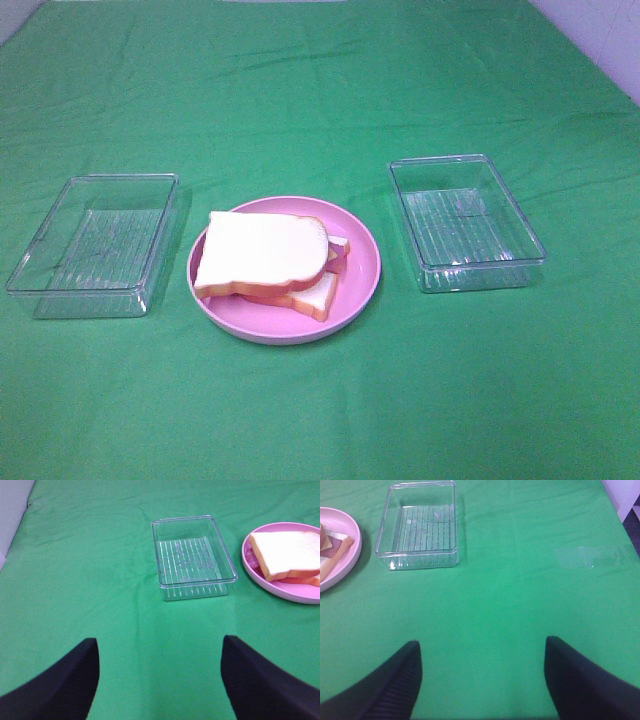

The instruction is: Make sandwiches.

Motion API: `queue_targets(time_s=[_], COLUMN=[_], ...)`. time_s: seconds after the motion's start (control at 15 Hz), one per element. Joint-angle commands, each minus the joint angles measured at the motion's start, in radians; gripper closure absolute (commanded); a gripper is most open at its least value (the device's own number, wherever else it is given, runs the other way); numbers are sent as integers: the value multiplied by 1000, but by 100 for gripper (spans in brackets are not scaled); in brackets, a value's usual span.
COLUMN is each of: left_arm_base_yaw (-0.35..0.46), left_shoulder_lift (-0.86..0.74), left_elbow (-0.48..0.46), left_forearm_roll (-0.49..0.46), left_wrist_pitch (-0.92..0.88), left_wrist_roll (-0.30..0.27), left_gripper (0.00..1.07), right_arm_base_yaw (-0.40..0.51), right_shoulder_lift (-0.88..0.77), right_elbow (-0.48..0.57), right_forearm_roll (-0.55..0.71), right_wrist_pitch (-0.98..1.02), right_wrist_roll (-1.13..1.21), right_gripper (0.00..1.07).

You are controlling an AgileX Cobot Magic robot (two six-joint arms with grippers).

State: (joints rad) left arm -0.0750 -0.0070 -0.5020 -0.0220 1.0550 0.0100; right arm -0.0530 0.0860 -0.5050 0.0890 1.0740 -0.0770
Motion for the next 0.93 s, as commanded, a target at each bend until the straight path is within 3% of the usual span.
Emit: queue_targets(time_s=[0.07, 0.67, 0.93], left_arm_base_yaw=[1, 1, 78], left_shoulder_lift=[-22, -17, -20], left_elbow=[3, 3, 3], left_forearm_roll=[-6, -6, -2], left_wrist_pitch=[-10, -10, -10], left_wrist_roll=[0, 0, -1], left_gripper=[40, 40, 40], right_arm_base_yaw=[-3, -4, -4], right_shoulder_lift=[-7, -99, -99], right_elbow=[1, -1, -1], right_forearm_roll=[1, 2, 2], right_wrist_pitch=[-13, -16, -16], right_wrist_roll=[5, 5, 5], right_gripper=[41, 41, 41])
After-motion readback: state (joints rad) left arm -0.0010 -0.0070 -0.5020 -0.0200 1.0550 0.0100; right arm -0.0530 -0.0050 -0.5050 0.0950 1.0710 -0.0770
